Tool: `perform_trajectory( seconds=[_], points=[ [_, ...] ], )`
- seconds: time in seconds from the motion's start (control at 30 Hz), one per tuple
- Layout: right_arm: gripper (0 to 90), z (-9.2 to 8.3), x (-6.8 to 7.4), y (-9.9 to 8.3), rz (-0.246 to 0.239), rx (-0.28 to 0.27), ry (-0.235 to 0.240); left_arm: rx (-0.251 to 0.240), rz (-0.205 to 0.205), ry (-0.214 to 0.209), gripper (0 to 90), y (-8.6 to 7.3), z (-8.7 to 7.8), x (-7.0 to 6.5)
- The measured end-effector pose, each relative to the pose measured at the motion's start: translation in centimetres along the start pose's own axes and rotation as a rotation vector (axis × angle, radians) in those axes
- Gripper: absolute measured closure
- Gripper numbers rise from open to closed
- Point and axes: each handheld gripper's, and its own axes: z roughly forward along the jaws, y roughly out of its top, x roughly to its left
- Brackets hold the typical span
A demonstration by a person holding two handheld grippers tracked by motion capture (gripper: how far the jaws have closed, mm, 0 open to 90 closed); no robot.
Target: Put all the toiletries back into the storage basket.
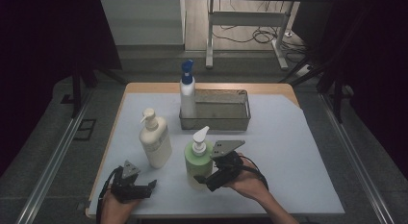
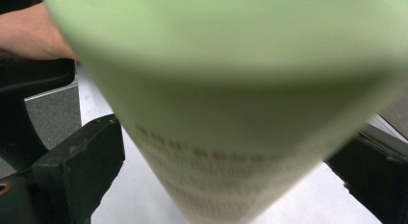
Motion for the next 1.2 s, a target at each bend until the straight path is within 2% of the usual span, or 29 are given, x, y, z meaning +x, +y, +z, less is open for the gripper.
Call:
perform_trajectory(
  seconds=[0.5, 0.73, 1.0, 1.2],
  points=[
    [10.4, 1.4, 0.1, 0.8, -0.020, -0.015, -0.018, 0.000, 0.000, 0.000, 10.5, 0.0, 0.0, 0.0],
    [11.0, 1.4, 0.2, 0.9, -0.015, -0.007, -0.021, 0.000, 0.000, 0.000, 10.5, 0.0, 0.0, 0.0],
    [11.6, 1.2, 0.3, 1.2, 0.005, 0.019, -0.045, 0.000, 0.000, -0.001, 10.5, 0.0, 0.0, 0.0],
    [11.7, 0.4, 0.0, 2.0, 0.020, 0.027, -0.061, 0.002, 0.000, -0.001, 10.5, 0.0, 0.0, 0.0]
  ],
)
